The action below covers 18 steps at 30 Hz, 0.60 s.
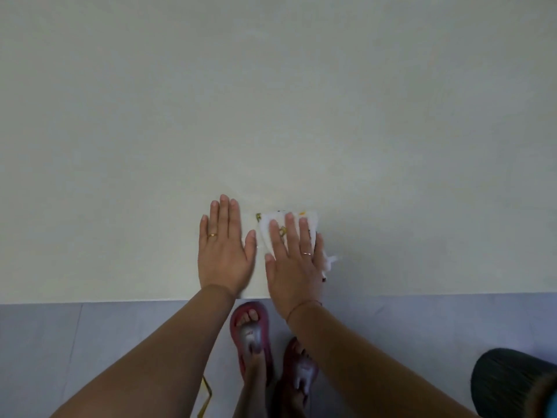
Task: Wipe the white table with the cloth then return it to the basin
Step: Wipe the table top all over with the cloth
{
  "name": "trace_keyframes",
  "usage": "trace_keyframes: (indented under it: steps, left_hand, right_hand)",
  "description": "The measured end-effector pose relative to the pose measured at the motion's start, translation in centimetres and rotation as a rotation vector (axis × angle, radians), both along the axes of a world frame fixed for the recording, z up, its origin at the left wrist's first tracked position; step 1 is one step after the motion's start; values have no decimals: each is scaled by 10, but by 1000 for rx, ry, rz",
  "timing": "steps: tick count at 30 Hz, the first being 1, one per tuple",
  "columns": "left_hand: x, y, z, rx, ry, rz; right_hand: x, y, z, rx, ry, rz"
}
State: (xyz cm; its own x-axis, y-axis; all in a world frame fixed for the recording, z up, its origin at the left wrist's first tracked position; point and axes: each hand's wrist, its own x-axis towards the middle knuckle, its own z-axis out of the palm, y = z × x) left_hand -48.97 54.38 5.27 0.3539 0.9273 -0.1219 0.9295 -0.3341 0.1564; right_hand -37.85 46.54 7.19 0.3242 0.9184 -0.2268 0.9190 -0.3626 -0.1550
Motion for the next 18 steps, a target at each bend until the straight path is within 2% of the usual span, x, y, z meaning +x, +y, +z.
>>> trace_keyframes:
  steps: [3, 5, 8, 10, 11, 13, 15, 18]
  left_hand:
    - [0, 1, 0, 1, -6, -3]
    - [-1, 1, 1, -3, -19, 0]
    - [0, 0, 1, 1, -37, 2]
    - [1, 0, 1, -1, -37, 8]
    - [0, -1, 1, -4, -34, 5]
    - [0, 0, 0, -5, -32, -3]
    - [0, 1, 0, -15, -30, -6]
    - [0, 1, 1, -22, -28, -11]
  right_hand:
    - [39, 4, 1, 33, 1, 334]
    - [81, 9, -3, 25, -74, 350]
    - [117, 26, -7, -1, -64, -100]
    - [100, 42, -9, 9, -20, -383]
    - [83, 50, -9, 8, -16, -438]
    - [43, 59, -8, -1, -37, -328]
    - [12, 57, -5, 0, -33, -66]
    - [27, 54, 1, 31, -2, 264]
